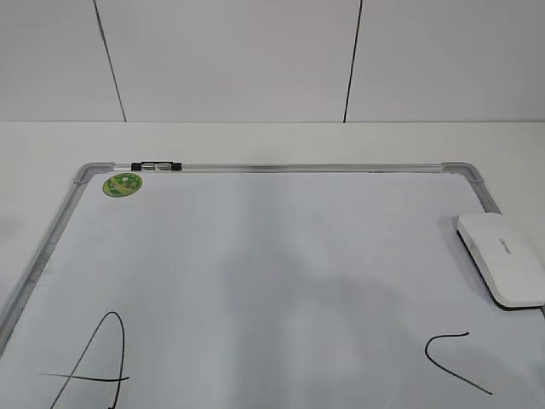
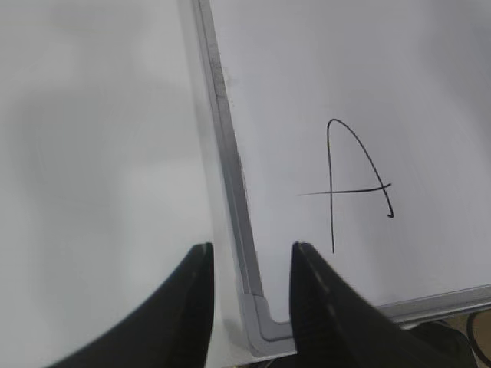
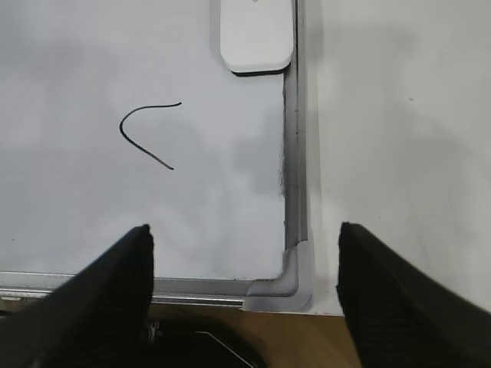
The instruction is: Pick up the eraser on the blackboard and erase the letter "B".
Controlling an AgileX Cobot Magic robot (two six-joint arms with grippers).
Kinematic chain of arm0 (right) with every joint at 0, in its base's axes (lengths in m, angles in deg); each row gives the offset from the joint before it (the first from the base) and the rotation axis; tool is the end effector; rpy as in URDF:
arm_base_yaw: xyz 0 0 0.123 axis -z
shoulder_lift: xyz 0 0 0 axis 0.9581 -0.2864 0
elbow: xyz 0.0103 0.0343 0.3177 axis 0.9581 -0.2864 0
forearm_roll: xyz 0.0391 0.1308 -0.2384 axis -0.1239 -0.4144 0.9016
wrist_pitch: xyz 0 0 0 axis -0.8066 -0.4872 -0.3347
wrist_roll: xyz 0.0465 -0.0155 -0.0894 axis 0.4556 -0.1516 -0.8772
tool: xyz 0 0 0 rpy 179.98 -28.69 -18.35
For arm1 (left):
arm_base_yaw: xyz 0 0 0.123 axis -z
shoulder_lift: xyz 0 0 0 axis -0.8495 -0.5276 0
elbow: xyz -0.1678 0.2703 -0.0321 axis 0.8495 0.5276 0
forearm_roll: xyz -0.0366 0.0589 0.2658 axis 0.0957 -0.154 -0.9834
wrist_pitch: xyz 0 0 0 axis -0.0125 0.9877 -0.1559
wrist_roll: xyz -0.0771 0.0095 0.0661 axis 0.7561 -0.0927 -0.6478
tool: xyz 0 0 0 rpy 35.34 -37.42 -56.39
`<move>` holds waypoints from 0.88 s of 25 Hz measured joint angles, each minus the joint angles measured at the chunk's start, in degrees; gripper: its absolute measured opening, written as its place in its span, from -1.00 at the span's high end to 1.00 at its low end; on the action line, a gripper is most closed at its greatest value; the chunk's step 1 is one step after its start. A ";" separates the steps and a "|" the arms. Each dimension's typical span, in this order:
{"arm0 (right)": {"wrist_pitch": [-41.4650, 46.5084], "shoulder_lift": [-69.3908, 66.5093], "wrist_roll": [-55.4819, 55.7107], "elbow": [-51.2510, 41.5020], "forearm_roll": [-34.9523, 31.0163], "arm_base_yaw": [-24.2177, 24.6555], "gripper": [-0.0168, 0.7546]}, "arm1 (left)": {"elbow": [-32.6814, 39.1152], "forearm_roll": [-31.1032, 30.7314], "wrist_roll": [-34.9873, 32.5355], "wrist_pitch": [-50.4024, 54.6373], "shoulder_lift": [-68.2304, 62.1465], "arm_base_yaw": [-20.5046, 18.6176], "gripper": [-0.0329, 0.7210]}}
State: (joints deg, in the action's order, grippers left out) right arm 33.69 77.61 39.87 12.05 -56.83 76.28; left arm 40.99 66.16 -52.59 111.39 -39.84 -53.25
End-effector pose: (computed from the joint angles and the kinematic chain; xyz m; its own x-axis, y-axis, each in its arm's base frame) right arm 0.0067 0.0099 0.2875 -0.7244 -0.0061 -0.6893 -0.0502 0.9978 0.0439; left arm 0.0532 -0.0158 0.3376 -0.7372 0.0823 -0.6706 0.1727 0.9825 -0.0694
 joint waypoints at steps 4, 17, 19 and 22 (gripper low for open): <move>-0.55 1.33 -1.17 -1.73 -0.34 0.00 -0.53 | 4.35 -0.97 0.00 -1.55 7.96 0.00 0.24; -0.94 12.92 -2.06 -1.81 2.70 0.00 -0.53 | 11.41 -1.28 -1.26 -4.11 16.20 5.41 0.29; -1.17 12.92 -2.06 -1.81 3.27 0.00 -0.53 | 11.41 -1.28 -1.38 -4.21 18.44 6.77 0.30; -1.93 12.92 -2.06 -1.81 3.40 -0.10 -0.53 | 11.41 -1.28 -1.38 -4.21 23.68 7.16 0.31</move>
State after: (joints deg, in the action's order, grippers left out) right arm 31.76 90.53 37.81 10.23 -53.43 76.18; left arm 52.40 64.89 -53.96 107.18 -16.16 -46.08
